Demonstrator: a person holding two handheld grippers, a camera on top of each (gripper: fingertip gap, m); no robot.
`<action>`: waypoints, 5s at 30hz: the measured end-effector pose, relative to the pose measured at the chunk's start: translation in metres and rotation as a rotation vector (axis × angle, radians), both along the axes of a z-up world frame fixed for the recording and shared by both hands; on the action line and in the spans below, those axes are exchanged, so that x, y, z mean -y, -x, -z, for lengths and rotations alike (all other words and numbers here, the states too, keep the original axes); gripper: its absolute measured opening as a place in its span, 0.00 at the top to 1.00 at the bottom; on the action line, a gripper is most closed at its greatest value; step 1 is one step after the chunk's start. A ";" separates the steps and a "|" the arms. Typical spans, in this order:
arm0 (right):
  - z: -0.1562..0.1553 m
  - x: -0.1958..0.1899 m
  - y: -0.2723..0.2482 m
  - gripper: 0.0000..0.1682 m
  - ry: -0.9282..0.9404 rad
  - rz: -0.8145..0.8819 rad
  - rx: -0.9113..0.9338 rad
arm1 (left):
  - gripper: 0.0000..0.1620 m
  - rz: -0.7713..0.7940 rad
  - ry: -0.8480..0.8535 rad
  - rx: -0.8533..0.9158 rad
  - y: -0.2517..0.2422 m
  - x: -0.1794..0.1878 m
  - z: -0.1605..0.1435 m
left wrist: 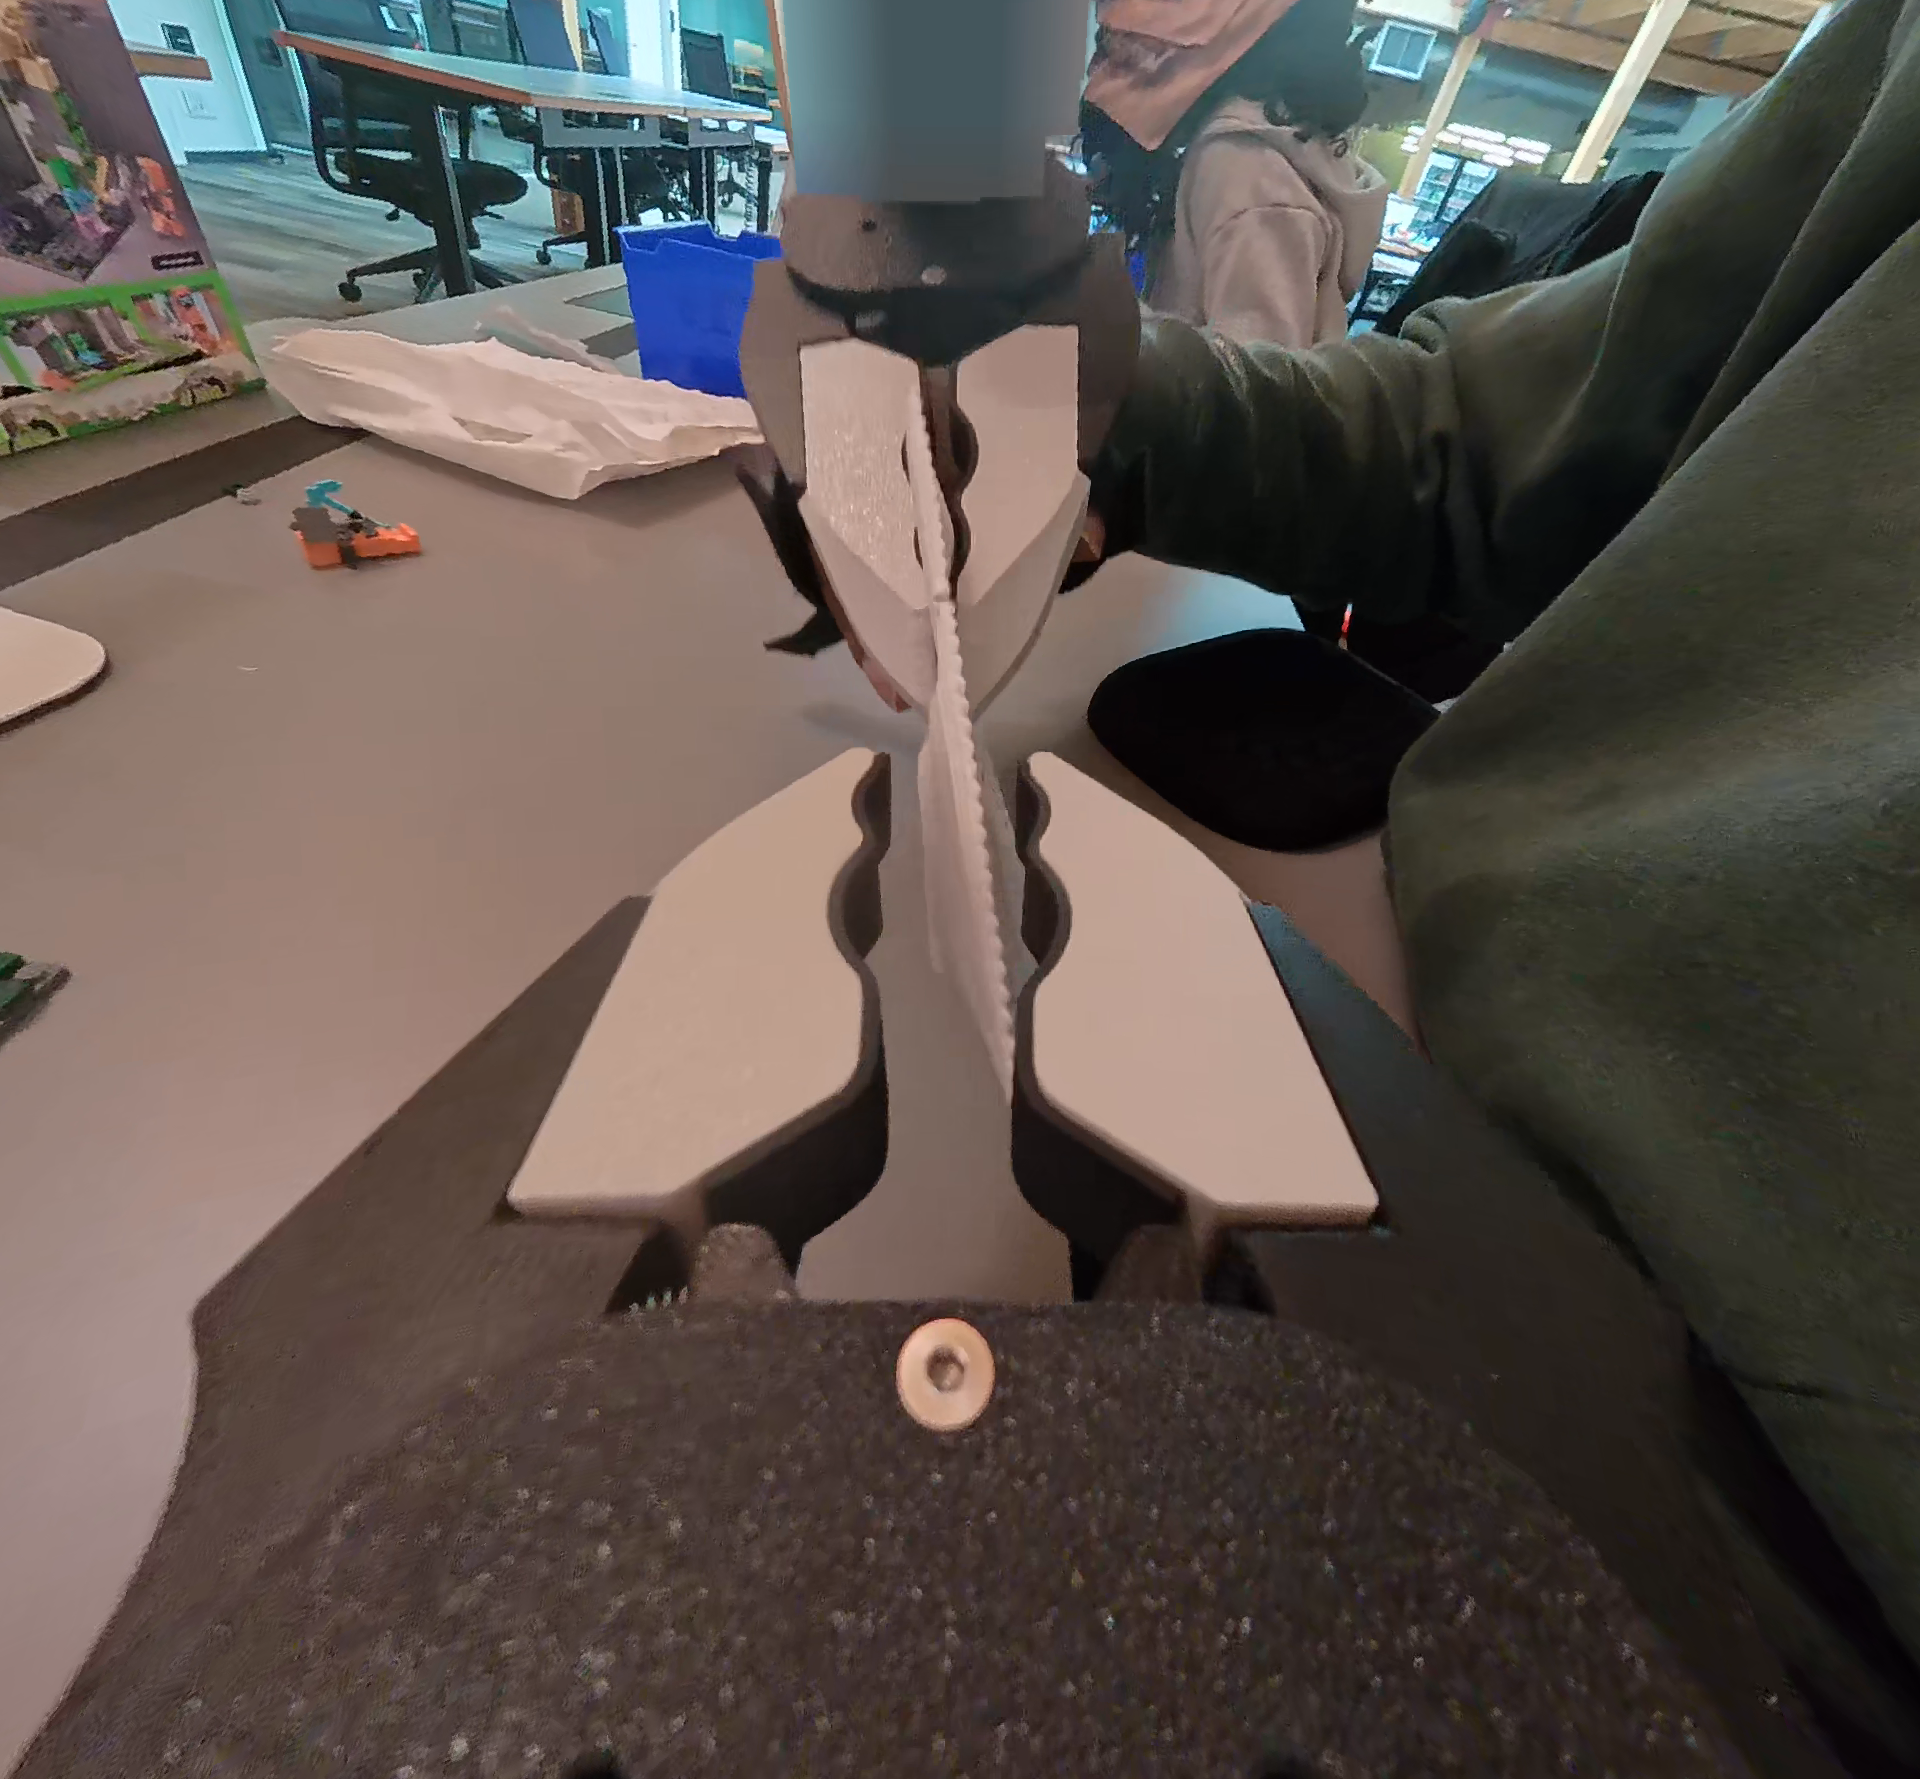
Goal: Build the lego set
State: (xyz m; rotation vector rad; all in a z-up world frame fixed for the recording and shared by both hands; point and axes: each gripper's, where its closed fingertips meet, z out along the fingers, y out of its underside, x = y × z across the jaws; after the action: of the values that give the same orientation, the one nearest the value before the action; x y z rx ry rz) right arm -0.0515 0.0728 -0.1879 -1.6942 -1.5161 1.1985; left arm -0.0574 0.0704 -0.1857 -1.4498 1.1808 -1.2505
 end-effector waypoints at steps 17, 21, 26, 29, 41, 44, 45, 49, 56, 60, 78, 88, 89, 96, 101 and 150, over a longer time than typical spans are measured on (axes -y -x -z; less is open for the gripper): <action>0.016 -0.009 0.007 0.85 -0.133 0.064 0.070 | 1.00 0.000 0.091 -0.195 -0.001 0.000 0.026; 0.016 -0.003 0.011 1.00 -0.169 0.015 0.087 | 1.00 -0.002 0.087 -0.232 0.000 0.001 0.031; 0.013 -0.005 0.013 1.00 -0.047 0.044 0.019 | 0.97 -0.022 0.092 -0.180 0.002 -0.004 0.027; 0.009 -0.008 0.012 1.00 0.056 0.071 -0.061 | 0.91 -0.015 0.093 -0.166 0.001 -0.004 0.027; 0.027 -0.014 0.015 0.99 0.084 0.112 -0.075 | 1.00 -0.015 0.137 -0.262 0.006 -0.008 0.042; 0.032 -0.014 0.015 0.97 0.040 0.111 -0.042 | 1.00 -0.007 0.150 -0.281 0.006 -0.007 0.045; 0.033 -0.014 0.015 0.96 0.028 0.111 -0.033 | 1.00 -0.001 0.156 -0.284 0.006 -0.006 0.046; 0.039 -0.014 0.014 0.92 -0.027 0.106 0.019 | 1.00 0.018 0.166 -0.303 0.006 -0.003 0.049; 0.040 -0.008 0.017 1.00 -0.108 0.068 0.049 | 1.00 0.012 0.169 -0.312 0.008 -0.004 0.051; 0.039 -0.009 0.018 1.00 -0.073 0.074 0.036 | 0.99 -0.003 0.160 -0.294 0.008 -0.006 0.051; 0.040 -0.010 0.021 0.99 0.105 0.089 -0.048 | 1.00 0.003 0.216 -0.246 0.010 -0.008 0.046; 0.049 -0.017 0.011 0.97 -0.030 0.094 0.048 | 1.00 0.012 0.316 -0.235 0.017 -0.013 0.052; 0.049 -0.016 0.012 0.99 -0.046 0.090 0.050 | 1.00 0.010 0.315 -0.238 0.018 -0.013 0.052; 0.047 -0.012 0.012 1.00 -0.025 0.060 0.050 | 0.95 0.017 0.228 -0.263 0.016 -0.011 0.053; 0.047 -0.010 0.012 1.00 0.020 0.051 0.036 | 0.99 0.027 0.217 -0.263 0.013 -0.010 0.051; 0.040 -0.007 -0.004 1.00 0.363 -0.063 0.201 | 0.90 0.168 0.085 -0.504 0.007 -0.011 0.045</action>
State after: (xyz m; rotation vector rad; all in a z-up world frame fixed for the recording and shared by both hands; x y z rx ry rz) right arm -0.0475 0.0801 -0.2276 -2.0692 -1.5474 1.4416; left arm -0.0643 0.0816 -0.2310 -1.8256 1.6245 -1.0832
